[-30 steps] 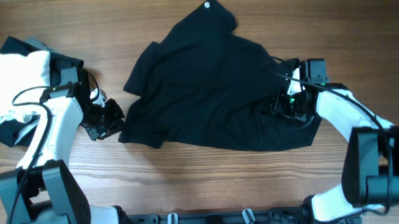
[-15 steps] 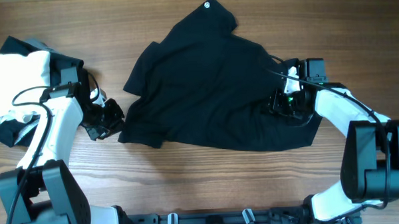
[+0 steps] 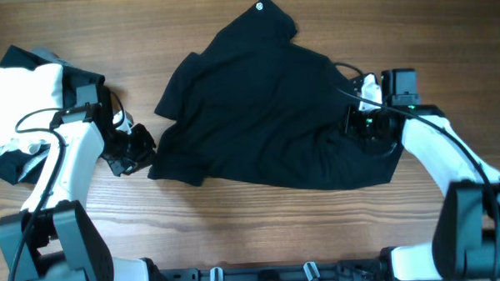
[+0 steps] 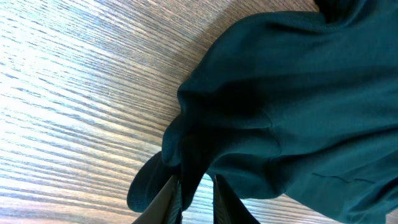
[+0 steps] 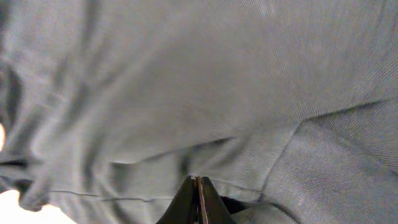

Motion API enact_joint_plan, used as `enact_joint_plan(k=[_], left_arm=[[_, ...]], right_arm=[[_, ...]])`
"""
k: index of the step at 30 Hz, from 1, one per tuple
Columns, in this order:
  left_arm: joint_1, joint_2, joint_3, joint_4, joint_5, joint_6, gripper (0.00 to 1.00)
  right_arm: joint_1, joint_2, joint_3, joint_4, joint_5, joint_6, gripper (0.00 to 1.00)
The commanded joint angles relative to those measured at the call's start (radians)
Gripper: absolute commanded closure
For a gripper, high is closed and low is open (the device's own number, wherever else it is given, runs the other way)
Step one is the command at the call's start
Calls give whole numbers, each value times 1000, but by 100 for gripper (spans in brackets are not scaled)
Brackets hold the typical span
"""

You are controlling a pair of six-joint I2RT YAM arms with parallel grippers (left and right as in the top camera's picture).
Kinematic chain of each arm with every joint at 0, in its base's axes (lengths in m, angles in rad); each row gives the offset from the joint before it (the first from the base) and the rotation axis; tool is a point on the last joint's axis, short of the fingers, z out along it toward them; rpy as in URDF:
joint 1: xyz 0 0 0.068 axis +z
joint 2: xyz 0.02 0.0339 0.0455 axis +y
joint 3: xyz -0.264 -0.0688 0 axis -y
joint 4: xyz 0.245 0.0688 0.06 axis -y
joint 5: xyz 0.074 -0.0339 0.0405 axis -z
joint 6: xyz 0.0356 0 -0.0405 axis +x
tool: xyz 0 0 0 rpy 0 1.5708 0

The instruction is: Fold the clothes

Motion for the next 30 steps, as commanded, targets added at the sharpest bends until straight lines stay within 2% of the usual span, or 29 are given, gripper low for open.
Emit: enact_joint_plan(k=[1, 2, 3, 5, 10, 12, 16, 24, 30], left_arm=[[3, -13, 13, 3, 12, 17, 83], [3, -13, 13, 5, 12, 17, 83], [3, -13, 13, 7, 12, 17, 83], [3, -13, 13, 8, 12, 17, 82], [3, -13, 13, 7, 12, 17, 82], [3, -13, 13, 7, 13, 17, 82], [3, -13, 13, 7, 13, 17, 82], [3, -13, 13, 7, 12, 17, 81], [3, -13, 13, 7, 12, 17, 81]], right_arm=[[3, -23, 13, -31, -16, -4, 84], [4, -18, 4, -34, -4, -4, 72], [6, -9, -5, -34, 7, -5, 66], [10, 13, -21, -35, 32, -5, 63], [18, 87, -31, -35, 26, -4, 64], [20, 114, -31, -36, 2, -6, 53], [48, 145, -31, -34, -65, -39, 50], [97, 146, -31, 8, -102, -48, 55], [97, 146, -31, 13, -19, -4, 88]])
